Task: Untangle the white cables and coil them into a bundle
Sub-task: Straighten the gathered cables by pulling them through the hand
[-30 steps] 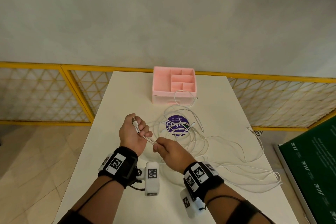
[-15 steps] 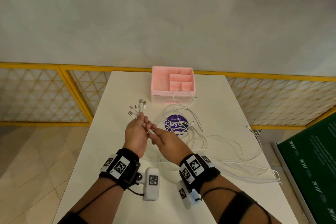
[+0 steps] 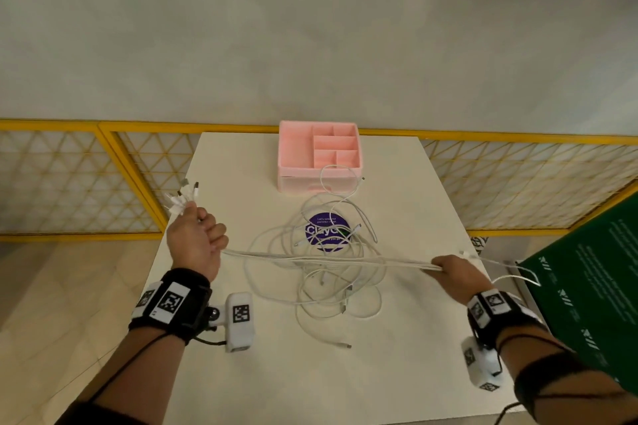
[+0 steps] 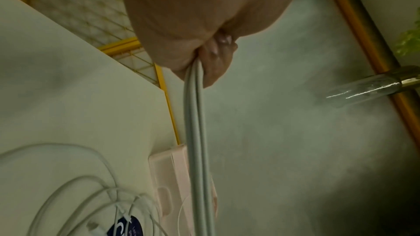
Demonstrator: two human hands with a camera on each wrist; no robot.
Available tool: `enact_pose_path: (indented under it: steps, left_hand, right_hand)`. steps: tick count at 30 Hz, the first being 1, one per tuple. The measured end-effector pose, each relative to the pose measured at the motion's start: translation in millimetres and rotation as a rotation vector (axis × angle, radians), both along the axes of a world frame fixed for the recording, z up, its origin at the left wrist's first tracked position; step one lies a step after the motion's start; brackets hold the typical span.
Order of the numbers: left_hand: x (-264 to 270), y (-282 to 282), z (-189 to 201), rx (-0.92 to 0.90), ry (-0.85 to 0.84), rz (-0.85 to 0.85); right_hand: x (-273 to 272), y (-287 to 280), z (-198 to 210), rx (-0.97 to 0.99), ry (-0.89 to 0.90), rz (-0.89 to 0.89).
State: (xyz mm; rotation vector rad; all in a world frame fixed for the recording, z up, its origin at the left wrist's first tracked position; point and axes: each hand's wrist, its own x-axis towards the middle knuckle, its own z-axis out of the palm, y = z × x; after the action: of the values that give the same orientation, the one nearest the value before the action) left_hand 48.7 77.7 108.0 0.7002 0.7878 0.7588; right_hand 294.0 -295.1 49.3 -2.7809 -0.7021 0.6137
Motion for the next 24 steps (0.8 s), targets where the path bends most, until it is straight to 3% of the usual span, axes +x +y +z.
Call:
enact_pose_path:
  steps: [6, 10, 13, 18, 21, 24]
  left_hand:
    - [12, -13, -7, -0.047, 0.001, -0.016]
    - [11, -16, -15, -0.066, 0.015, -0.029]
    - [11, -17, -18, -0.072, 0.025, -0.022]
    - [11, -17, -21, -0.098, 0.024, -0.001]
    - [15, -23, -22, -0.116, 0.02, -0.005]
    - [20, -34, -21, -0.141, 0.024, -0.013]
  right_hand:
    - [46, -47, 43, -0.036, -0.293, -0.363]
    - [44, -68, 25, -0.012, -0.319, -0.598]
    - [28, -78, -15, -0.081, -0.24, -0.562]
    - [8, -82, -71, -0.451, 0.064, -0.382]
    - [0, -53, -63, -0.559, 0.178, -0.278]
    - [-22, 4, -30, -0.382, 0.158, -0.114]
